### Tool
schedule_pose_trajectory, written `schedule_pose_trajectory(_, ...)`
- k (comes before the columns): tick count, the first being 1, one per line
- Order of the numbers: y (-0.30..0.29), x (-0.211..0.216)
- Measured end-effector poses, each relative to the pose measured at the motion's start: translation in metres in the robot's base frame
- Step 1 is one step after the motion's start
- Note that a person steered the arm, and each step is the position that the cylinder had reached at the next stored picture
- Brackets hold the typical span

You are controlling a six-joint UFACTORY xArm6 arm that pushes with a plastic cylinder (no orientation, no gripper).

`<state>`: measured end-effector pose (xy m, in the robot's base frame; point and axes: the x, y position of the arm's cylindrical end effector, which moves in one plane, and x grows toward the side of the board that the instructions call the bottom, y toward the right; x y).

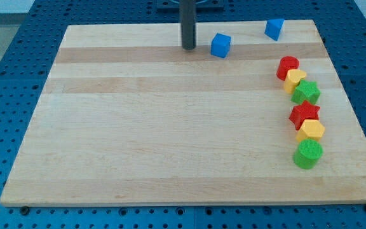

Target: Move the blue cube into the red circle

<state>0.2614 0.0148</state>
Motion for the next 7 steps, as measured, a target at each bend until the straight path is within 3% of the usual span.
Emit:
schedule_pose_trajectory(2, 0.163, -0.003)
schedule_pose_trajectory(5, 0.035, -0.008)
schedule_pose_trajectory(6, 0.051, 0.024)
schedule_pose_trajectory(7, 0.12, 0.033)
